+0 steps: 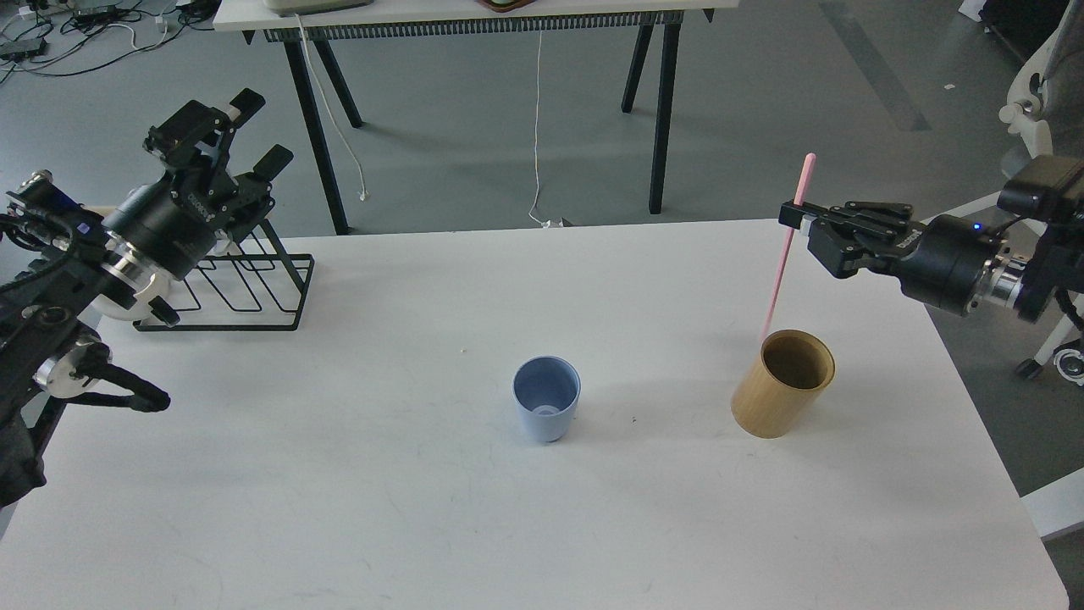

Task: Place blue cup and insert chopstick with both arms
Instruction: 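Pull the pink straw up out of the tan cup with the right gripper, then carry the straw over the blue cup and lower it inside, then open the right gripper to release the straw into the blue cup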

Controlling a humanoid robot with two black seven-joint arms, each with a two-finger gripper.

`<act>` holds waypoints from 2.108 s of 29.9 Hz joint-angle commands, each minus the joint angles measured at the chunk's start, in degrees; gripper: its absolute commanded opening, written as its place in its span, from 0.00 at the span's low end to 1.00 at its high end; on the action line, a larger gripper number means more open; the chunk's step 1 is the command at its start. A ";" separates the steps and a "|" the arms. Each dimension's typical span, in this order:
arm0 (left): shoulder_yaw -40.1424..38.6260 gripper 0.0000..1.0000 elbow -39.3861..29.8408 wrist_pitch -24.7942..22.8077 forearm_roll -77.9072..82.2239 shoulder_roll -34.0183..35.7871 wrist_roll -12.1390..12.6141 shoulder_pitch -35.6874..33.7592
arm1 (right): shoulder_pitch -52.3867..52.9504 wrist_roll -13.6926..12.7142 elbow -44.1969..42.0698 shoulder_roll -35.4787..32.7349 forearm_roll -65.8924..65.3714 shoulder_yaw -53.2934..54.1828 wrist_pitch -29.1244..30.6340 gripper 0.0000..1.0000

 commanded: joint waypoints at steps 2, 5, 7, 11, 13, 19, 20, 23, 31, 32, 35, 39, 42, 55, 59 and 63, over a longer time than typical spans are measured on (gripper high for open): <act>0.04 0.83 2.72 0.00 -0.06 -0.13 0.00 0.96 | 3.20 0.00 1.97 0.33 1.51 0.47 0.10 0.05; -0.04 0.84 5.27 0.00 -0.06 -1.53 0.00 2.10 | 6.19 0.00 2.24 1.21 2.91 -0.05 0.19 0.05; -0.04 0.85 6.16 0.00 -0.06 -1.80 0.00 2.89 | 8.12 0.00 1.97 3.48 3.53 -0.58 0.19 0.05; -0.04 0.86 7.30 0.00 -0.14 -1.80 0.00 4.39 | 13.48 0.00 -0.83 13.06 3.00 -5.49 0.45 0.05; -0.04 0.86 8.27 0.00 -0.14 -1.80 0.00 4.74 | 17.17 0.00 -2.85 16.14 2.91 -10.58 0.45 0.05; -0.04 0.87 11.17 0.00 -0.14 -1.80 0.00 5.53 | 21.23 0.00 -7.16 24.93 2.65 -19.74 0.01 0.05; -0.04 0.88 11.35 0.00 -0.23 -1.80 0.00 5.53 | 21.06 0.00 -7.52 25.38 2.48 -20.00 0.01 0.05; -0.04 0.88 11.44 0.00 -0.14 -1.80 0.00 5.71 | 20.79 0.00 -7.87 26.08 1.33 -21.67 0.01 0.05; -0.04 0.88 11.44 0.00 -0.23 -2.07 0.00 6.32 | 20.35 0.00 -10.68 29.24 1.33 -24.58 -0.34 0.05; -0.04 0.88 11.44 0.00 -0.23 -2.07 0.00 6.32 | 20.26 0.00 -11.21 29.94 1.33 -24.58 -0.34 0.05; -0.04 0.89 11.44 0.00 -0.23 -2.07 0.00 6.41 | 20.17 0.00 -13.40 31.97 1.33 -24.66 -1.04 0.05; -0.04 0.89 11.52 0.00 -0.23 -2.07 0.00 6.41 | 20.09 0.00 -14.99 33.81 1.24 -25.36 -1.83 0.05; -0.04 0.89 11.52 0.00 -0.23 -2.07 0.00 6.41 | 20.17 0.00 -15.87 34.69 1.24 -27.30 -2.01 0.05; -0.04 0.89 11.79 0.00 -0.23 -2.15 0.00 6.41 | 19.91 0.00 -15.78 34.87 1.24 -29.32 -2.62 0.14; -0.04 0.89 11.79 0.00 -0.23 -2.15 0.00 6.41 | 19.30 0.00 -15.61 34.78 1.33 -29.23 -3.68 0.20; -0.04 0.89 11.79 0.00 -0.23 -2.15 0.00 6.41 | 19.29 0.00 -15.43 34.52 1.42 -29.23 -4.03 0.28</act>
